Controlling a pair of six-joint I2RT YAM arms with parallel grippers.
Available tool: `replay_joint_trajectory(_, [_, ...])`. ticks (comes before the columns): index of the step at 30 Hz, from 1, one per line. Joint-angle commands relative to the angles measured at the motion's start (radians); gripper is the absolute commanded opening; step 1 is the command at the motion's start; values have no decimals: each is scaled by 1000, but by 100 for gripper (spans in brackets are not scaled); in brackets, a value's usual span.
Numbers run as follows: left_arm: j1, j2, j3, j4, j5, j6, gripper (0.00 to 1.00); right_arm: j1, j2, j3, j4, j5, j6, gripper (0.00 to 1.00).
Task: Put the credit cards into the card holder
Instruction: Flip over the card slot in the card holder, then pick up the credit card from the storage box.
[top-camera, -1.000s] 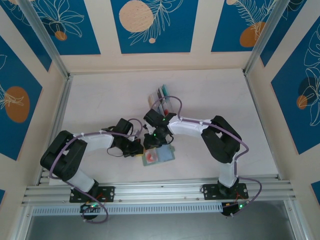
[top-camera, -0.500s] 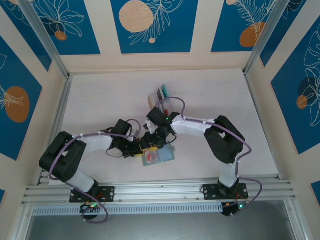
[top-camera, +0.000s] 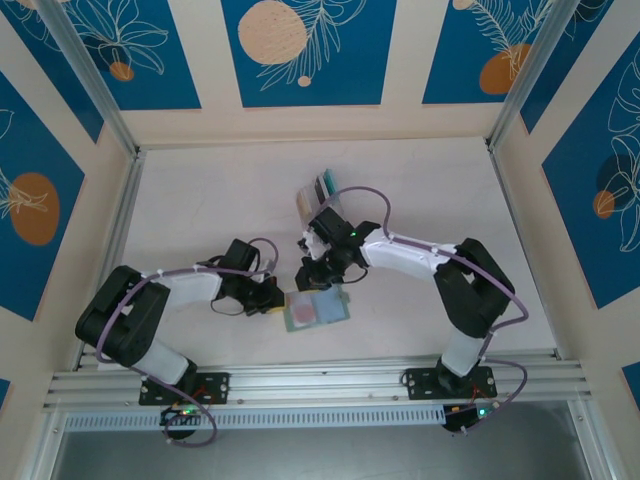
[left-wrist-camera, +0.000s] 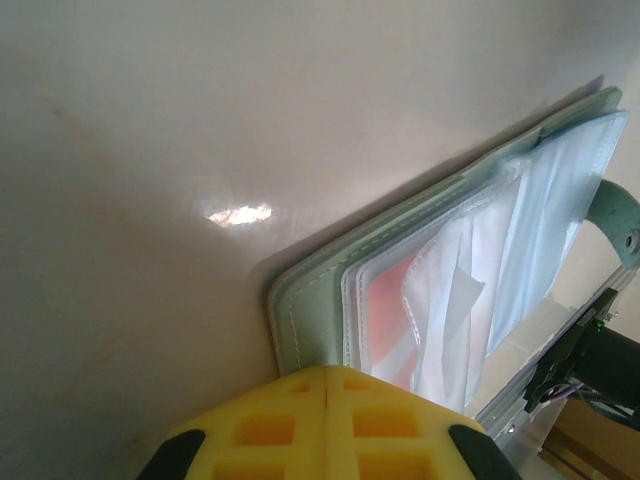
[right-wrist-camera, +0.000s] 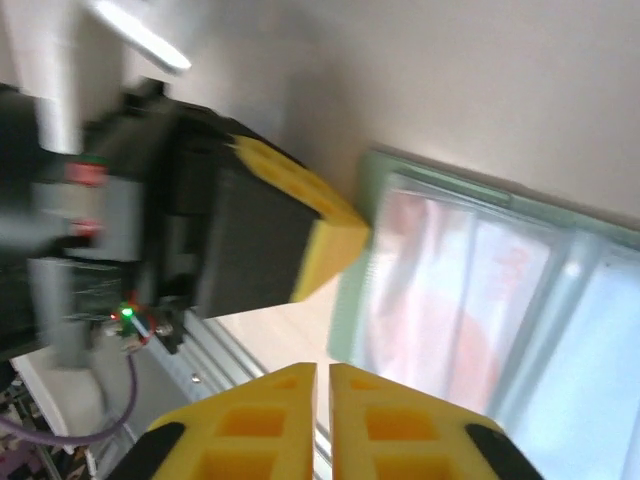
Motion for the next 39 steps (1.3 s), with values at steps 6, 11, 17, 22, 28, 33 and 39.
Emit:
replay_joint_trajectory(6, [11, 9, -6, -20, 13, 20, 2, 82, 149, 5, 32, 27, 21, 6])
replay_joint_trajectory(11, [9, 37, -4, -11, 14, 26, 3, 89, 201, 7, 52, 26, 28, 12])
replay_joint_trajectory(17, [11, 38, 0, -19, 13, 28, 2, 62, 114, 23, 6, 27, 3, 21])
replay_joint_trajectory(22, [21, -39, 60, -122, -24, 50, 2, -33, 2, 76, -106, 46, -62, 30])
replay_joint_trajectory(28, [86, -128, 144, -227, -33, 69, 3, -185, -70, 182, -244, 139, -153, 33])
replay_joint_trajectory(33, [113, -107, 264, -245, -23, 71, 3, -289, -17, 305, -321, 197, -200, 35])
replay_joint_trajectory(39, [118, 11, 410, -163, 19, 17, 3, -350, 83, 450, -373, 244, -235, 37])
